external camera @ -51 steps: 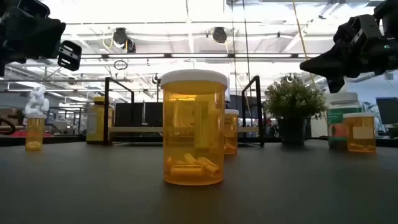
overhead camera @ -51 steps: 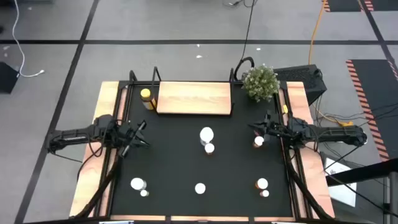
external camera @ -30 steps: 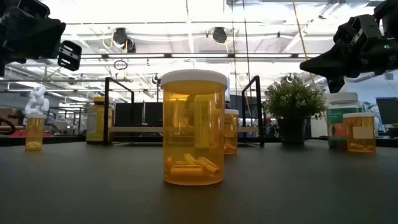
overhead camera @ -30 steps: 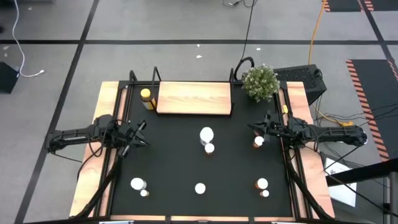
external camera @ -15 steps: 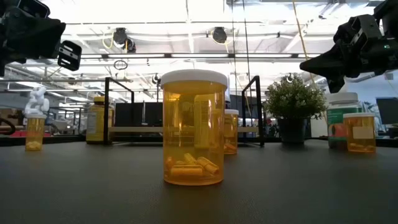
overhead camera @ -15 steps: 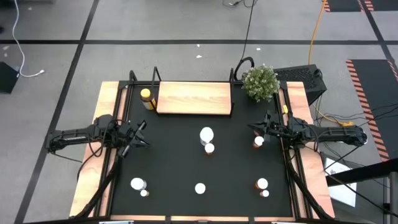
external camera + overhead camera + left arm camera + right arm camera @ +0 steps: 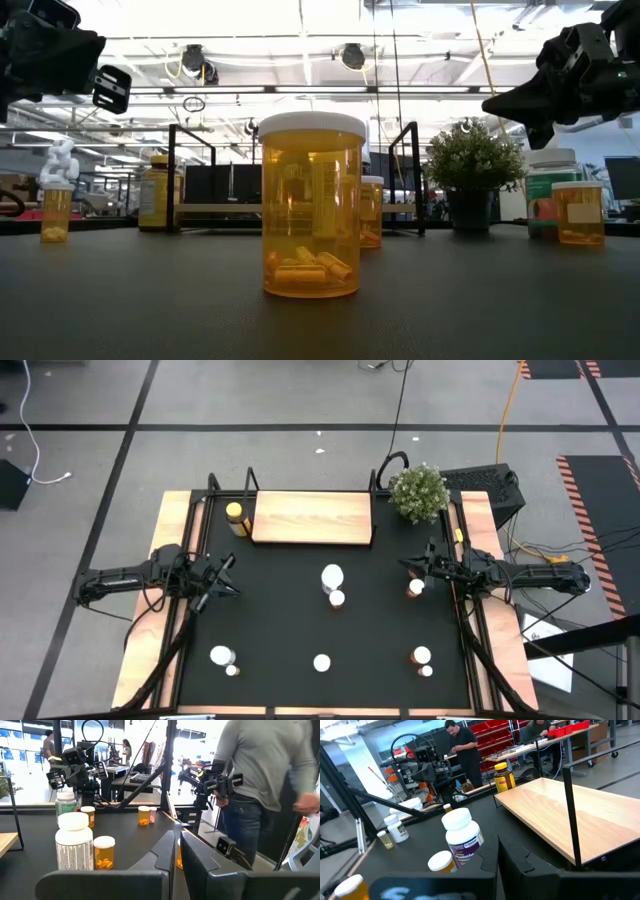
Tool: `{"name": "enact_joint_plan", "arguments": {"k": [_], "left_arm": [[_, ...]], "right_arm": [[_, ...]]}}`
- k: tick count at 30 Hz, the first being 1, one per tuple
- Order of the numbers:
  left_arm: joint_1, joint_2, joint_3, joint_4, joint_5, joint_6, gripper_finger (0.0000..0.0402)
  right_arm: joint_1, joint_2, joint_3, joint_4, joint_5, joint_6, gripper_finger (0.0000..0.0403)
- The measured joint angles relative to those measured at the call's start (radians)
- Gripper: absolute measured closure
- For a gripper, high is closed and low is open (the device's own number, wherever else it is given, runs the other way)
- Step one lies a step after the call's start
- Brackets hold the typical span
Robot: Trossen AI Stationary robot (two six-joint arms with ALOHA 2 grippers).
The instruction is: Pick and place medicine bottles onto shelf by color
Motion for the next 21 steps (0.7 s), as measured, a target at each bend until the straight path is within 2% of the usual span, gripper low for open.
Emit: {"name": "enact_joint_plan", "arguments": {"k": [4,12,16,21], "left_arm": [[0.000,0.000,0.000,0.000,0.000,0.000,0.0371],[0.000,0.000,0.000,0.000,0.000,0.000,0.0371],[0.000,0.000,0.000,0.000,0.000,0.000,0.0371],[0.000,0.000,0.000,0.000,-0.001,0.013,0.0371]], "right_arm": [[0.000,0.000,0.000,0.110,0.002,0.086,0.0403],[0.000,0.000,0.000,0.257,0.051,0.071,0.0403],[0.000,0.008,0.007,0.277,0.034,0.203,0.0403],[0.000,0.090,0.044,0.285,0.153,0.284,0.0403]]}}
